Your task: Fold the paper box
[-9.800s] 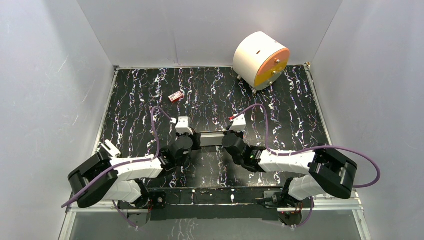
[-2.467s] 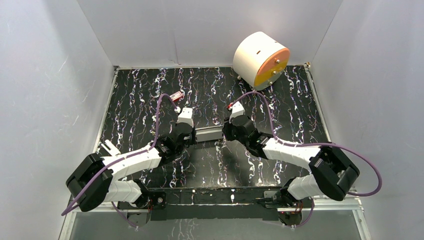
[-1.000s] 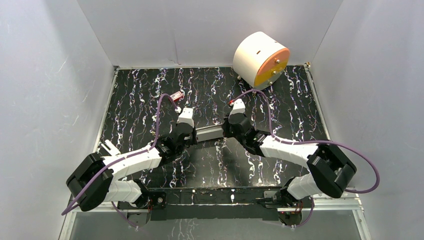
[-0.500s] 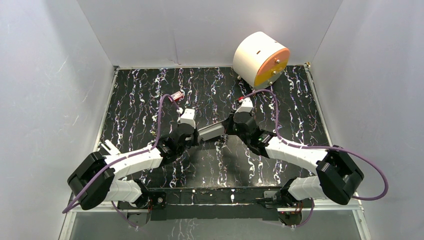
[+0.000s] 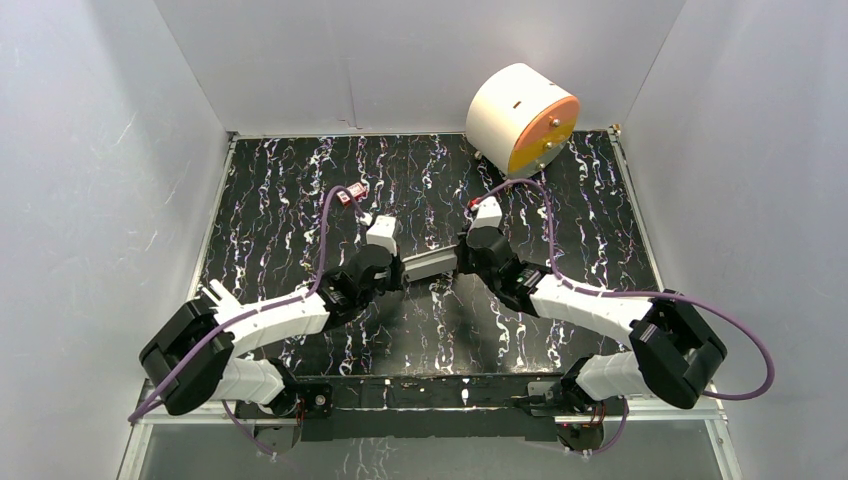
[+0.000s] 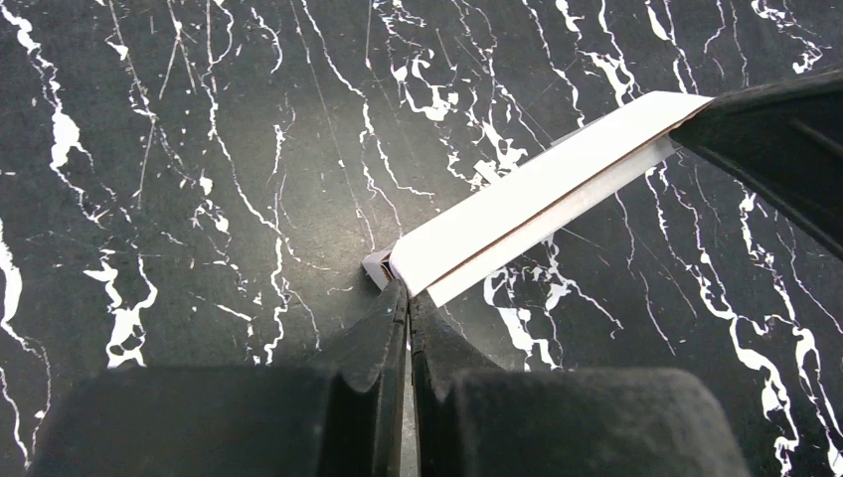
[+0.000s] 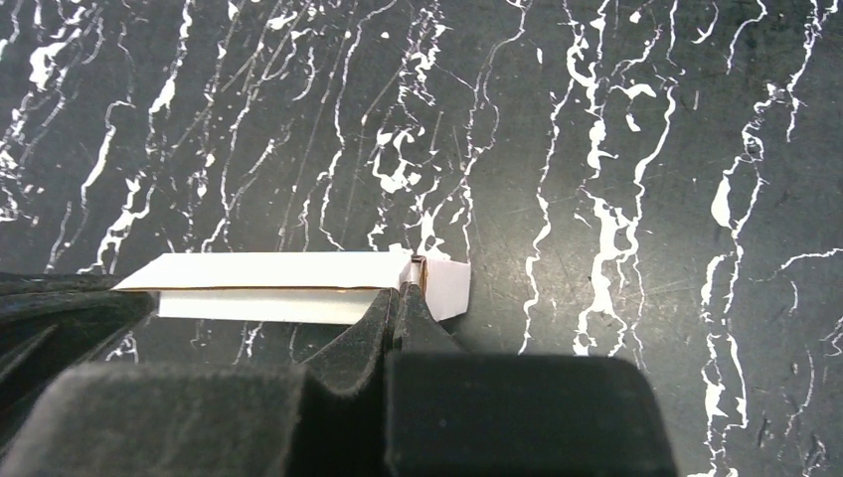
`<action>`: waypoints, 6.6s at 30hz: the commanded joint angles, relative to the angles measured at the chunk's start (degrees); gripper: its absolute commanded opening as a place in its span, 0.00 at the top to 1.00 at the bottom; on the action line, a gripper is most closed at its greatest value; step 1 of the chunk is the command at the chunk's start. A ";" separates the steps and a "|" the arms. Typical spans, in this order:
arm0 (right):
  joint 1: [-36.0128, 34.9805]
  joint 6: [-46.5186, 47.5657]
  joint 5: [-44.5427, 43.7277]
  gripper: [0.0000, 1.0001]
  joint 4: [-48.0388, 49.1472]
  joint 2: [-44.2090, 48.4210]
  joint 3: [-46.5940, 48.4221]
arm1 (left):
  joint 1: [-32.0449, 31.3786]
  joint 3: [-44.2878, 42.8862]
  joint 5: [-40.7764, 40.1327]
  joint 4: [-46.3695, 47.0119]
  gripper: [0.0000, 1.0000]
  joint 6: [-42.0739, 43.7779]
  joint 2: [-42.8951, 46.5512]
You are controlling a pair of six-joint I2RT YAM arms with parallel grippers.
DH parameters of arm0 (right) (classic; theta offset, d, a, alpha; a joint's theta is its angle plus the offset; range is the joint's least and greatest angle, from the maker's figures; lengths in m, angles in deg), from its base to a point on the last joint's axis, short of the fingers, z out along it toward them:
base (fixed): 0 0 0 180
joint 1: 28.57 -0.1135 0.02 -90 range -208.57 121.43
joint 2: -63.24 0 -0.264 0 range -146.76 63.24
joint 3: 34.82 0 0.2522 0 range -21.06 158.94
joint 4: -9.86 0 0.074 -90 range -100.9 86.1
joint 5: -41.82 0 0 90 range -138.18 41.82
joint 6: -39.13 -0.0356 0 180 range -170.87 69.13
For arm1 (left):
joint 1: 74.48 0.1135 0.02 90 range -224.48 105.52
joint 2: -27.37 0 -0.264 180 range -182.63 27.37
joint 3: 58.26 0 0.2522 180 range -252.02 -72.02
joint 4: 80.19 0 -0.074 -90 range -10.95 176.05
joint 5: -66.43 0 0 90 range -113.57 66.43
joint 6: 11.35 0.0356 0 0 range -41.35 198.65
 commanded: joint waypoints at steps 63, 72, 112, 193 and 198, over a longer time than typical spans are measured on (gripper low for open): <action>6.34 1.77 6.31 0.89 3.96 5.73 -10.49 | -0.38 0.34 -1.68 -6.34 1.00 2.92 -5.76; 7.70 -5.52 9.90 0.49 0.47 11.64 -6.75 | -0.38 0.19 -2.12 -6.34 1.00 3.45 -5.98; 15.45 -23.32 29.30 0.54 13.63 2.61 -13.05 | -2.31 -1.68 -2.40 -5.41 1.00 5.30 -7.87; 15.32 -20.71 31.59 0.70 34.98 -12.35 -23.54 | 18.78 16.86 41.71 30.54 0.62 -38.98 -6.16; 15.14 -20.69 31.78 0.71 36.48 -13.94 -24.73 | 18.78 17.78 41.37 31.39 0.70 -38.08 -9.21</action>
